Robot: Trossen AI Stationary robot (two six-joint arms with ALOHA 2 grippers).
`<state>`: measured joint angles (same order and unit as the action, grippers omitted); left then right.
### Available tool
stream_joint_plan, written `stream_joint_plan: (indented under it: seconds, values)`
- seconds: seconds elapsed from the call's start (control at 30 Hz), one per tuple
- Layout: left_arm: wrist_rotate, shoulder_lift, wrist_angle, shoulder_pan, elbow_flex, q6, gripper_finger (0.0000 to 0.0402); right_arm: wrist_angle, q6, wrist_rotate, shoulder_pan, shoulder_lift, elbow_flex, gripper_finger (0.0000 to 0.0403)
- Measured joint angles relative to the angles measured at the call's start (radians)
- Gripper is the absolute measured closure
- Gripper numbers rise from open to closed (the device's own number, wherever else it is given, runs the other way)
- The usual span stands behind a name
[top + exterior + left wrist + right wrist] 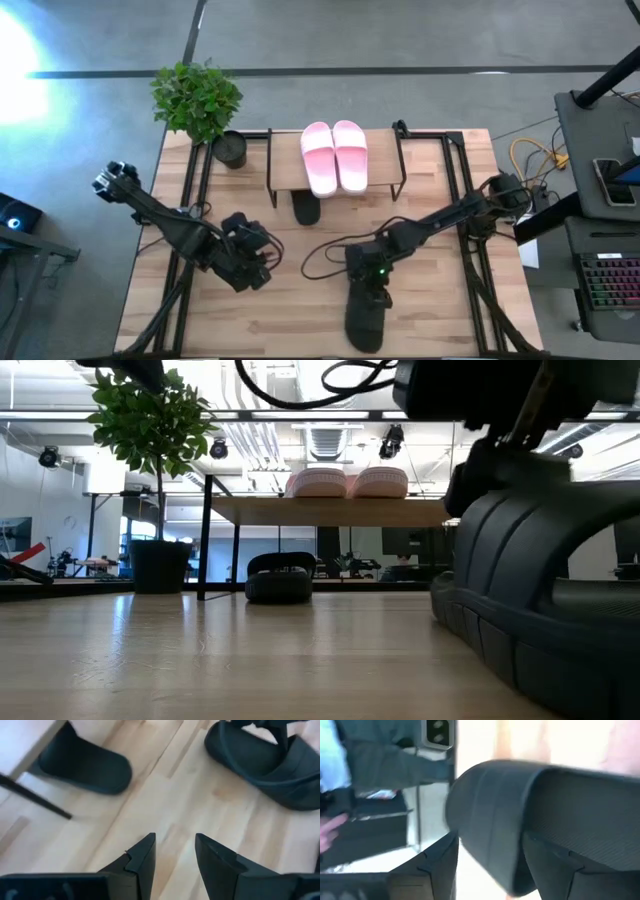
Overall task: Pick and place slides into the shelf
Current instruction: Put the black slipper under the shelf
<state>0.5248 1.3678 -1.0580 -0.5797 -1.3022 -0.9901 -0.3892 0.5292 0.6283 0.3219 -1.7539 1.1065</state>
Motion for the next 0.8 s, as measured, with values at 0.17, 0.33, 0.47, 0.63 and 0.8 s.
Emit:
stream_joint_plan:
  seconds: [0.17, 0.33, 0.47, 0.63, 0.8]
  values:
    - [0.009, -0.04, -0.06, -0.011, 0.0, 0.001, 0.0278, 0.036, 0.087, -0.073, 0.025, -0.035, -0.002, 0.019]
    - [0.024, -0.078, -0.094, -0.03, 0.005, 0.001, 0.0278, 0.037, 0.124, -0.066, 0.047, -0.087, 0.012, 0.0175]
    - [0.031, -0.111, -0.095, -0.038, 0.033, 0.0, 0.0278, 0.037, 0.151, 0.03, 0.048, -0.116, 0.032, 0.0164]
    - [0.03, -0.153, -0.095, -0.038, 0.092, -0.047, 0.0279, 0.034, 0.156, 0.07, 0.049, -0.112, 0.047, 0.0186]
    - [0.03, -0.189, -0.072, -0.048, 0.131, -0.053, 0.0279, 0.036, 0.177, 0.127, 0.049, -0.105, 0.072, 0.028]
